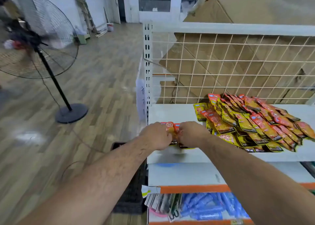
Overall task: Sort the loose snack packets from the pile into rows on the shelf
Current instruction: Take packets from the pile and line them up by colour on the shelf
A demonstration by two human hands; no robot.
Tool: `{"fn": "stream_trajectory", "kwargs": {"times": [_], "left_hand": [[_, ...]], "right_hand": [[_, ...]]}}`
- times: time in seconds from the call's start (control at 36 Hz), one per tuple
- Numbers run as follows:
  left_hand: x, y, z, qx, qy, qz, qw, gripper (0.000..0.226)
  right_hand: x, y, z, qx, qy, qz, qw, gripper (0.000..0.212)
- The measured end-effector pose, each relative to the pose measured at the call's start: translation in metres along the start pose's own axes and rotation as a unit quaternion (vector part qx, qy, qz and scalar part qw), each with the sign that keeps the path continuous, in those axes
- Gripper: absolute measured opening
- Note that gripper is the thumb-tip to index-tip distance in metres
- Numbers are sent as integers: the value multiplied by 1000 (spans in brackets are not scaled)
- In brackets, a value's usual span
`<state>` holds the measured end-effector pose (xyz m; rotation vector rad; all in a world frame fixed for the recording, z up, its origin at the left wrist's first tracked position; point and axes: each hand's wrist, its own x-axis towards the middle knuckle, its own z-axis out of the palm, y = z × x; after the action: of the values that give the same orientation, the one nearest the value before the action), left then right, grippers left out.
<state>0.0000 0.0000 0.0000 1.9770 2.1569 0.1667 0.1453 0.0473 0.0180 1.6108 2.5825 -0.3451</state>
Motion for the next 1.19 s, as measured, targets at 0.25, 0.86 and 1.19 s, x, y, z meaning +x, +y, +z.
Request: {"fn": "stream_trajectory", "kwargs": {"times": [0.25,0.86,1.19], "left_hand": [[34,-5,9,13,-36,-39,999,36],[65,-3,11,-134,-75,-93,984,12],[81,26,-15,-385,-38,-118,914,30]], "right_hand": [[26,5,11,37,-20,156,987,17],[37,11,14,172,-7,226,959,16],[-4,43,-25,372,81,242,892,10]]}}
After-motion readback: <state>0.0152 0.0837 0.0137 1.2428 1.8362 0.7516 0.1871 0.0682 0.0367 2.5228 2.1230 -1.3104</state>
